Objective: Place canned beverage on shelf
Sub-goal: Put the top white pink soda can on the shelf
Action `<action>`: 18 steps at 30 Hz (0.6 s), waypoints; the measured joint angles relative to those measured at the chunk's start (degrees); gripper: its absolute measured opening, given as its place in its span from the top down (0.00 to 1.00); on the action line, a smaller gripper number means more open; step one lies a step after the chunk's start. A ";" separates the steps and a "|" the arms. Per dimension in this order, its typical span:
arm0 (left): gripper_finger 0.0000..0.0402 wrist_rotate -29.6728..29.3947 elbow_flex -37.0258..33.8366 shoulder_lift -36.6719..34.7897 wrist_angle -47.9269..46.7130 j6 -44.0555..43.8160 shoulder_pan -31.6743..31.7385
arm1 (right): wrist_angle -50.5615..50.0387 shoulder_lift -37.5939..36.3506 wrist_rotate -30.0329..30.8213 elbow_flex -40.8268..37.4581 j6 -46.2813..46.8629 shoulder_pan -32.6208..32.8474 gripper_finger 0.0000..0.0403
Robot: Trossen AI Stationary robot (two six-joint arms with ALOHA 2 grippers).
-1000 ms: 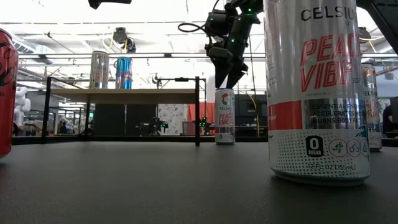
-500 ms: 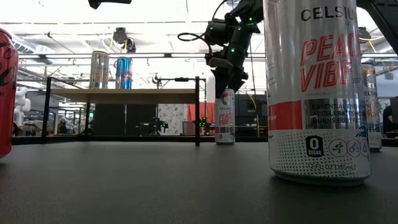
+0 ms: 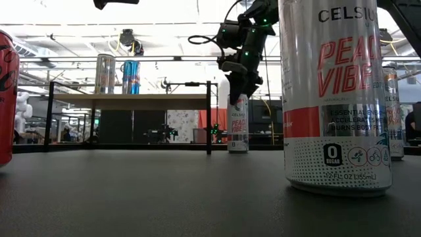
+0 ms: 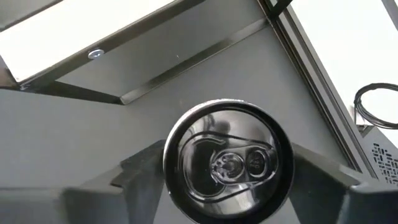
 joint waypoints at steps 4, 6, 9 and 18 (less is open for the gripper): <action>0.37 0.00 0.00 0.00 0.00 0.00 0.00 | -0.46 -0.04 0.01 0.00 -0.02 0.00 0.44; 0.37 0.00 0.00 0.00 -0.01 0.00 0.00 | -0.63 -0.07 0.03 0.00 0.00 0.01 0.45; 0.37 0.00 0.00 0.00 0.00 0.00 0.00 | -0.73 -0.07 0.03 0.01 -0.02 0.02 0.45; 0.37 0.00 0.00 0.00 0.00 0.00 0.00 | -3.81 0.03 0.55 1.59 0.00 0.04 0.45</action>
